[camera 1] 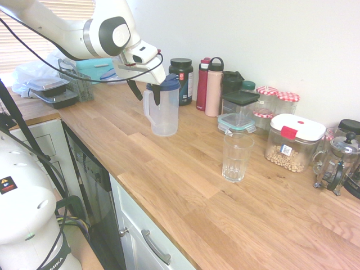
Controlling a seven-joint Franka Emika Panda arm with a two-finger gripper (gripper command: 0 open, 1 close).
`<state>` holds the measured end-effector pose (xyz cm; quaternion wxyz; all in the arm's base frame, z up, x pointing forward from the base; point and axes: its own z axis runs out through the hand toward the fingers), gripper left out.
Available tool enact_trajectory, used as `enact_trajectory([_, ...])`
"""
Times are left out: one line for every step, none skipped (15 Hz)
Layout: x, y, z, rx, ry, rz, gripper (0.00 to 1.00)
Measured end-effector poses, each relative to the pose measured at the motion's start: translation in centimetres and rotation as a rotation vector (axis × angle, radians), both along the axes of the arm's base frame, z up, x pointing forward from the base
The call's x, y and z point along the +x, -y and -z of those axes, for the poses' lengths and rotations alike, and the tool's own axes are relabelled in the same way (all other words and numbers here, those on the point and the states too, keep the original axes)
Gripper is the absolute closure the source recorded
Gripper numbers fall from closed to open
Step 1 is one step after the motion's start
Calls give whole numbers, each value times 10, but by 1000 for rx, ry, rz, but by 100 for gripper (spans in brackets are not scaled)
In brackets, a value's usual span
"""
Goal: Pour me some water
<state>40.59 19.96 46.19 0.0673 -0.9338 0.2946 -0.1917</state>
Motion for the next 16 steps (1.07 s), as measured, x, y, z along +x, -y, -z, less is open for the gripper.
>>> enact_trajectory([3, 0, 5, 1, 2, 9, 100])
enact_trajectory([6, 0, 9, 2, -1, 16, 100])
enact_trajectory([7, -1, 13, 3, -5, 21, 100])
enact_trajectory([8, 0, 15, 4, -6, 23, 100])
enact_trajectory([9, 0, 16, 5, -4, 26, 100])
enact_trajectory([9, 0, 16, 6, -3, 30, 100])
enact_trajectory([9, 0, 16, 7, -2, 33, 100])
enact_trajectory([10, 0, 16, 6, -1, 34, 100])
enact_trajectory([10, 0, 16, 6, 0, 36, 100])
enact_trajectory([10, 0, 16, 5, 1, 37, 100])
enact_trajectory([9, 0, 16, 5, 1, 39, 100])
enact_trajectory([9, -1, 16, 5, 1, 38, 100])
enact_trajectory([9, -2, 16, 5, 0, 36, 100])
enact_trajectory([8, -3, 16, 5, 0, 33, 100])
enact_trajectory([8, -3, 16, 4, 0, 32, 100])
enact_trajectory([7, -3, 17, 3, -1, 32, 100])
